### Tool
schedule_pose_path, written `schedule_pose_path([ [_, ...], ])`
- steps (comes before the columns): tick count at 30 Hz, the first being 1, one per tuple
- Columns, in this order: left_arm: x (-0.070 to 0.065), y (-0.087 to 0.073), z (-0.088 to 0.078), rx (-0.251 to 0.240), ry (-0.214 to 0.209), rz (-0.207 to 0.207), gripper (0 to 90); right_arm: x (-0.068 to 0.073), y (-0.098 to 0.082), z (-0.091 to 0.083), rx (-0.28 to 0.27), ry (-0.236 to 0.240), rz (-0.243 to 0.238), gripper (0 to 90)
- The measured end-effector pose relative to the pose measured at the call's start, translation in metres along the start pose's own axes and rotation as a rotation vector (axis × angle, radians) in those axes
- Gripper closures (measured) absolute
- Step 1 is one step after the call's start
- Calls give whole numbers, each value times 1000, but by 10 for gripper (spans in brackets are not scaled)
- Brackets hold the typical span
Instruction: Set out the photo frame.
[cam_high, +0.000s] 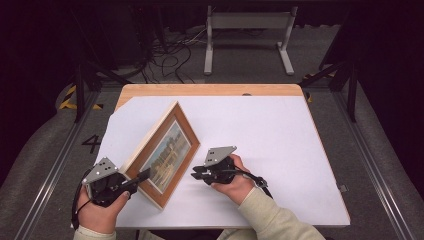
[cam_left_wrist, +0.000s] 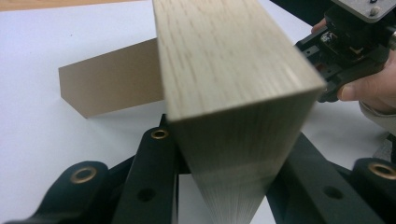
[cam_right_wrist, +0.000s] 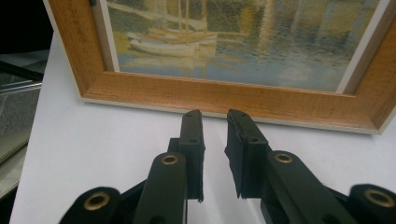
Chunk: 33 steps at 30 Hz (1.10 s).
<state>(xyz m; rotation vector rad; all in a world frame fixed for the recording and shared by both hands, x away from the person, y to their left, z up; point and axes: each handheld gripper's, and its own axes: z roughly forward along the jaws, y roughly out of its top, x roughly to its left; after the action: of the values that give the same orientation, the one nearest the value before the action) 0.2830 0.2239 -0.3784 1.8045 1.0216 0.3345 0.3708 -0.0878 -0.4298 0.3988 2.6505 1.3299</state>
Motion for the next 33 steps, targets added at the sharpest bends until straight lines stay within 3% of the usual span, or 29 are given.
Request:
schedule_pose_path([
  [9,12,-2,-2,-49,-21,-52,754,-12,3,-15,-52,-22,36,746],
  [13,19,-3,1,-68,-82,-59,778,-22,7,-24,-91,-37,65,639],
  [18,19,-1,2,-60,-82,-41,779,-36,15,-35,-136,-63,93,571],
  [19,20,-1,3,-64,-87,-40,778,-45,19,-37,-147,-81,105,537],
  [24,24,-1,3,-70,-102,-22,777,-65,23,-33,-141,-104,136,488],
  [31,28,-1,4,-76,-112,3,770,-85,32,-26,-152,-66,159,436],
  [33,27,-2,4,-55,-104,-3,758,-92,35,-21,-190,-26,177,416],
])
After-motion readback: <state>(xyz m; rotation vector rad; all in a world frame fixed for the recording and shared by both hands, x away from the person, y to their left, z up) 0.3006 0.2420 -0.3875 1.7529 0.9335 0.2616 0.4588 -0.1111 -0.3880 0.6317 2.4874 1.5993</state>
